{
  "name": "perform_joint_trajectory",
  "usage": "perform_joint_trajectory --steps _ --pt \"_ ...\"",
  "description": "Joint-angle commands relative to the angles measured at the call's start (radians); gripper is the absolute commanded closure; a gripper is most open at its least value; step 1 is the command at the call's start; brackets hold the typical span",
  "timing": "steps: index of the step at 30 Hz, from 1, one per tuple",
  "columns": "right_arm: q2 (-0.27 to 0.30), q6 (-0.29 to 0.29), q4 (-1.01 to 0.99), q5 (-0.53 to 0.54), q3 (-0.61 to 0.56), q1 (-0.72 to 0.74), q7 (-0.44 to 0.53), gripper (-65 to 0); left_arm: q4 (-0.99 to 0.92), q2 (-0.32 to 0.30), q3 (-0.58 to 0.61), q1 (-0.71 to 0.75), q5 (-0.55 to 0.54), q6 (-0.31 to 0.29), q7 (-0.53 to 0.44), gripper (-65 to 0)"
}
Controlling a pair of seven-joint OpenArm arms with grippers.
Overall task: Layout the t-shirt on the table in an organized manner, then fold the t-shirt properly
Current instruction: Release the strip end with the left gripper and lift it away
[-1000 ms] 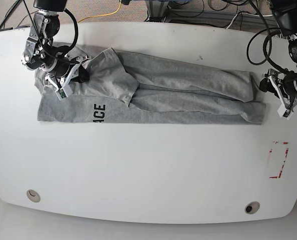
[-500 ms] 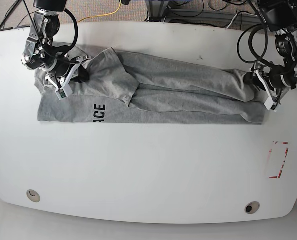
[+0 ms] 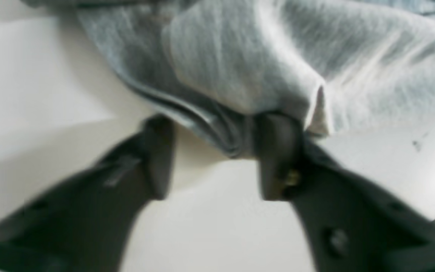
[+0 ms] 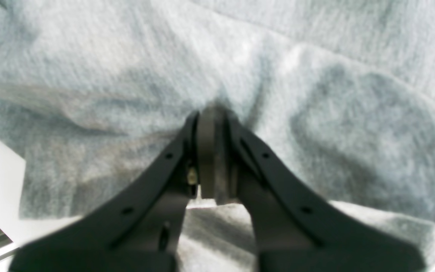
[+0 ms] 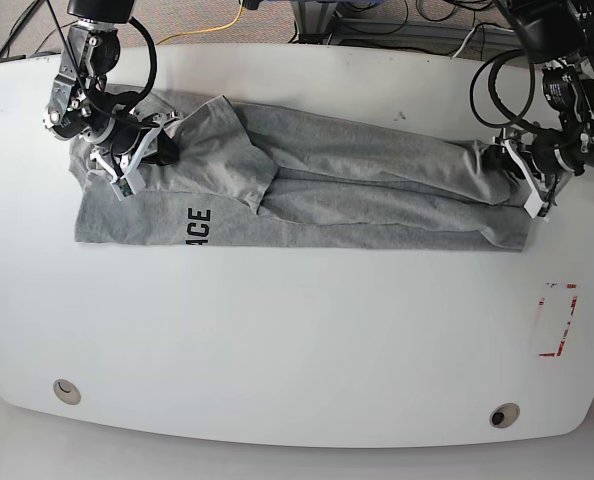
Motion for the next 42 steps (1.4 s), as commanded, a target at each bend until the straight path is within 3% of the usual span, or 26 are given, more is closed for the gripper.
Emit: perform_joint_trajectory --steps 1,9,28,42 --pt "0.01 -0.009 -0.002 -0.047 0.004 -0.002 -0.047 -4.9 0.007 -0.011 -0.001 0.0 0.014 -0.001 0.021 -21.8" --pt "0.009 -0.009 -0.003 -0.047 0.004 -0.002 -0.047 -4.9 0.012 -0.019 -0.001 0.002 0.014 -0.001 0.024 -12.8" --pt "0.009 -0.009 -0.005 -0.047 0.004 -0.002 -0.047 -4.9 0.061 -0.163 -0.001 0.0 0.011 -0.001 0.049 -12.1" --pt "0.009 -0.009 -0.005 -0.047 0.005 -0.002 -0.047 -4.9 0.058 -0.21 0.001 -0.006 0.007 -0.001 0.054 -12.5"
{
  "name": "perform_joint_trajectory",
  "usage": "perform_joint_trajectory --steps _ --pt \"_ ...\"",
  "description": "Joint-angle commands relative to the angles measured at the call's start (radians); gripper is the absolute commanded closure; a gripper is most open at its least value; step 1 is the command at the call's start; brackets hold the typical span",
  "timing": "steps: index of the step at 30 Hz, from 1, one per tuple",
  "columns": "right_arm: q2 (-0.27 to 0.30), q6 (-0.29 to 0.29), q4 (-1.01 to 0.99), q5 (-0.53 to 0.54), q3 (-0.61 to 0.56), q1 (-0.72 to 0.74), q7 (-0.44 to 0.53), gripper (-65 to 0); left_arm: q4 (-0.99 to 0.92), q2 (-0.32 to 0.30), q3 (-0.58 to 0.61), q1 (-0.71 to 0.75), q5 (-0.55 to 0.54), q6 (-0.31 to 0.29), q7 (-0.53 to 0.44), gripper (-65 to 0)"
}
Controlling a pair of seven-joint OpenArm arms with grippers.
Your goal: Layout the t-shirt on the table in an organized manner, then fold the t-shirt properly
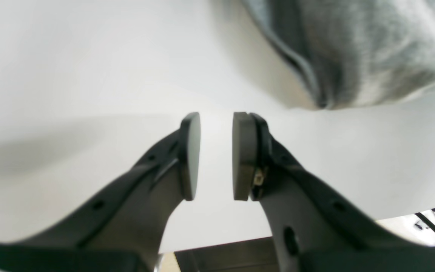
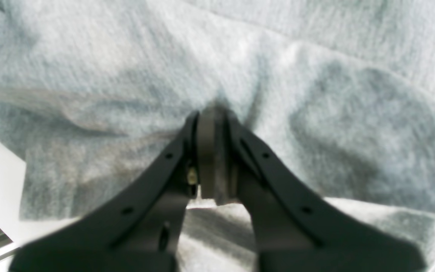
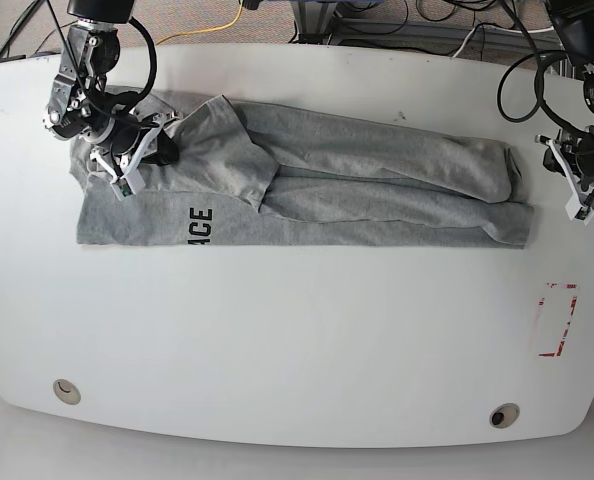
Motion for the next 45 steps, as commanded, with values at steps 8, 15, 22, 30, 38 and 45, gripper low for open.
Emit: perform_joint_trajectory --steps 8,15,22,30,38,45 --pt "0.009 -0.009 -0.004 -0.048 0.004 -0.003 -0.047 -4.9 0.01 -0.016 -0.024 -0.107 -0.254 -0.001 0.076 -23.1" --pt "0.009 -0.009 -0.004 -0.048 0.004 -0.003 -0.047 -4.9 0.012 0.035 -0.078 -0.113 -0.346 -0.001 0.076 -39.2" --pt "0.011 -0.009 -0.002 -0.048 0.005 -0.003 -0.047 -4.9 0.009 0.053 -0.067 -0.107 -0.34 -0.001 0.076 -39.4" --pt "0.011 -0.009 -0.002 -0.048 0.005 -0.001 -0.047 -4.9 0.009 0.059 -0.063 -0.058 -0.32 -0.001 0.076 -39.4" --pt "0.009 -0.009 -0.004 -0.048 0.005 0.008 -0.047 -4.9 0.003 0.098 -0.063 -0.029 -0.259 -0.001 0.076 -39.4" --pt "0.009 -0.009 -0.004 -0.048 0.005 0.009 -0.047 -4.9 -0.034 0.101 -0.06 -0.021 -0.259 -0.001 0.076 -39.4"
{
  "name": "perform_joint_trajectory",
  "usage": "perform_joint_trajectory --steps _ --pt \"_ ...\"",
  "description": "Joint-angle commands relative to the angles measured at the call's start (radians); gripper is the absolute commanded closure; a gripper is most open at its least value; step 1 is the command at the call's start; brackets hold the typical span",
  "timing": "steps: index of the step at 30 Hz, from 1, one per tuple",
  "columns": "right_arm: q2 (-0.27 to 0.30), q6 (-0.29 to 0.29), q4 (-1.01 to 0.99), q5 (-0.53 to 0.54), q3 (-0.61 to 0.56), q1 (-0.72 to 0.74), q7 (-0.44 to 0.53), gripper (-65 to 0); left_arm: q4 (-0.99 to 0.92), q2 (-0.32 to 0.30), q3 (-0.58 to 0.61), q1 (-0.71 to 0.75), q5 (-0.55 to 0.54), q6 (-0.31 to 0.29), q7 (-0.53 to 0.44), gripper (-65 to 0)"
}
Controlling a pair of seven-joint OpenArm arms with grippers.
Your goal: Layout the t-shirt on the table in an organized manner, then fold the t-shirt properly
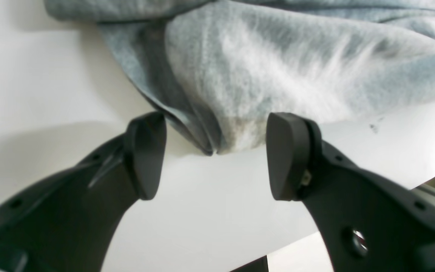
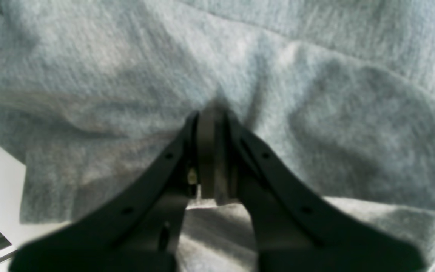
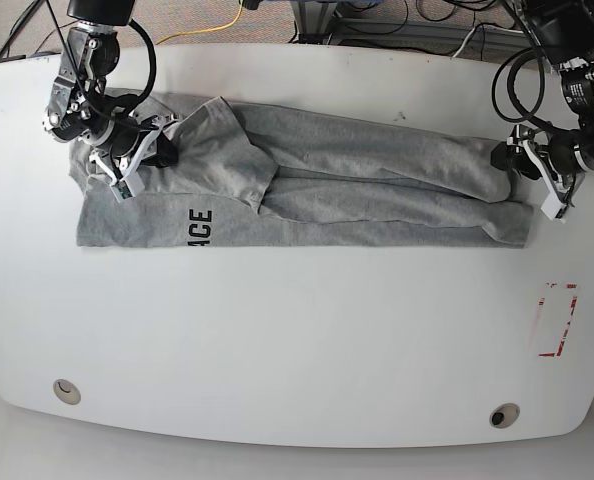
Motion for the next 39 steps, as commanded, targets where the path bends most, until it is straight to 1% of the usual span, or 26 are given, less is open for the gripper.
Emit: perform_joint_trajectory --steps 1,8,14,16,17,18,20,21,22,23,28,39 --pt "0.009 -0.009 0.001 -0.045 0.002 -0.003 -0.041 -4.9 -0.031 -0.023 0.006 -0.011 -0.008 -0.001 -0.024 -39.3" --pt "0.009 -0.009 0.001 -0.045 0.002 -0.003 -0.041 -4.9 -0.098 -0.026 0.073 -0.013 -0.008 -0.001 -0.093 -39.2" --pt "0.009 -0.009 0.001 -0.045 0.002 -0.003 -0.041 -4.9 -0.094 -0.024 0.079 -0.011 -0.009 -0.001 -0.098 -38.3" --pt "0.009 -0.009 0.001 -0.045 0.002 -0.003 -0.041 -4.9 -0.094 -0.024 0.079 -0.011 -0.009 -0.001 -0.098 -34.2" --pt "0.009 -0.009 0.001 -0.045 0.002 -0.003 -0.041 -4.9 -0.095 -0.024 0.079 -0.011 -0.009 -0.001 -0.098 -27.5" --pt "0.009 -0.009 0.001 -0.045 0.004 -0.003 -0.041 -4.9 -0.095 -0.024 0.079 -0.011 -0.009 -0.001 -0.098 -22.9" --pt "0.009 -0.009 0.001 -0.045 0.004 -0.003 -0.041 -4.9 -0.095 -0.024 0.079 -0.011 -0.009 -0.001 -0.098 -11.5" --pt "0.009 -0.009 0.001 -0.045 0.004 -0.003 -0.041 -4.9 -0.095 -0.024 0.079 -0.011 -0.009 -0.001 -0.098 -8.6" --pt "0.009 -0.009 0.001 -0.045 0.004 -0.003 -0.041 -4.9 -0.095 -0.024 0.079 -0.011 -0.009 -0.001 -0.098 -2.9" --pt "0.009 -0.009 0.001 -0.045 0.004 -0.003 -0.041 -4.9 -0.095 -0.026 0.079 -0.011 -0.009 -0.001 -0.098 -1.4" --pt "0.009 -0.009 0.001 -0.045 0.004 -0.003 -0.041 -4.9 -0.094 -0.037 0.079 -0.011 -0.009 -0.001 -0.094 -2.5" --pt "0.011 -0.009 -0.001 -0.047 0.002 -0.001 -0.041 -4.9 -0.054 -0.138 0.079 -0.011 -0.013 -0.001 -0.093 -2.9"
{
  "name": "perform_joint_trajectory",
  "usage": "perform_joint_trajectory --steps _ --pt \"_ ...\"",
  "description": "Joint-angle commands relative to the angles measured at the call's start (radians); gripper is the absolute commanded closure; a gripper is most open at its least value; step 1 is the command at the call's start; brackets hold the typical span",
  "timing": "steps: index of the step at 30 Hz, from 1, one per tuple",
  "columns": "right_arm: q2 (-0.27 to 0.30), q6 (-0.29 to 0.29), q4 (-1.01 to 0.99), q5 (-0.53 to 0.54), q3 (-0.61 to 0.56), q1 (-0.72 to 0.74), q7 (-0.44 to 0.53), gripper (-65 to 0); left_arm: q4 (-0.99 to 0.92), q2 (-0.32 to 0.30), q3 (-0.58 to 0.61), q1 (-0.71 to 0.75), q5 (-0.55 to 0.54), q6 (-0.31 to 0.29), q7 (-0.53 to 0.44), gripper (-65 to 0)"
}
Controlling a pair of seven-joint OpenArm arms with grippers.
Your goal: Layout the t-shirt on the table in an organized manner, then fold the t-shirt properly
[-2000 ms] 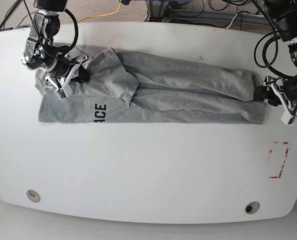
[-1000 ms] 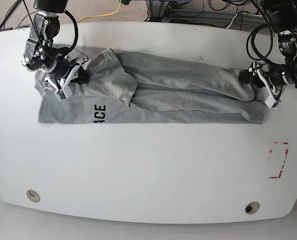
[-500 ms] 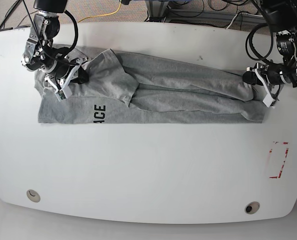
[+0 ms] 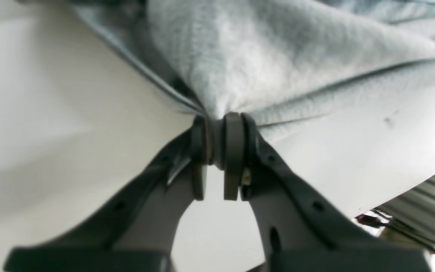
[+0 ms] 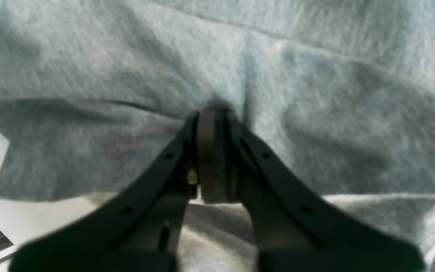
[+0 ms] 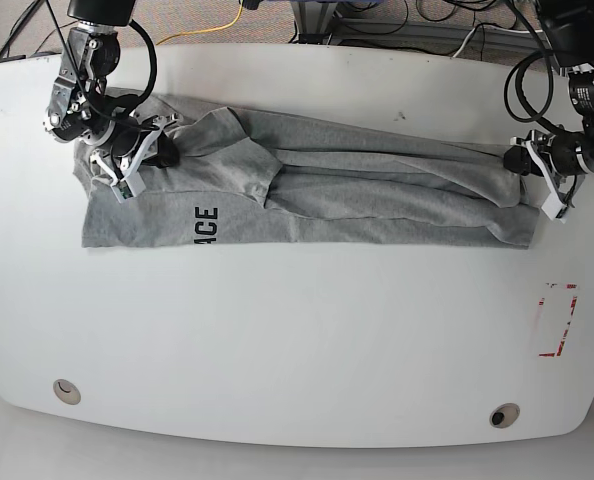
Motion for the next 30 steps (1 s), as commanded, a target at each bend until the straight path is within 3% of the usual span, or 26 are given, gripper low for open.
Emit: perform_joint_trajectory --steps 1,6,12,30 --pt "0.015 -0.01 0.0 -0.047 0.002 -0.002 -0.04 -4.9 0.037 -0.058 -0.008 -0.011 0.009 -0.001 -0.005 -2.9" --pt "0.015 -0.01 0.0 -0.047 0.002 -0.002 -0.04 -4.9 0.038 -0.1 0.007 -0.013 0.008 -0.001 -0.005 -3.5" --pt "0.015 -0.01 0.0 -0.047 0.002 -0.002 -0.039 -4.9 0.038 -0.135 0.052 -0.015 0.008 -0.001 -0.005 -9.7" --pt "0.02 -0.01 0.0 -0.047 0.002 -0.002 -0.039 -4.9 0.034 -0.198 0.052 -0.045 0.008 -0.001 -0.005 -10.1"
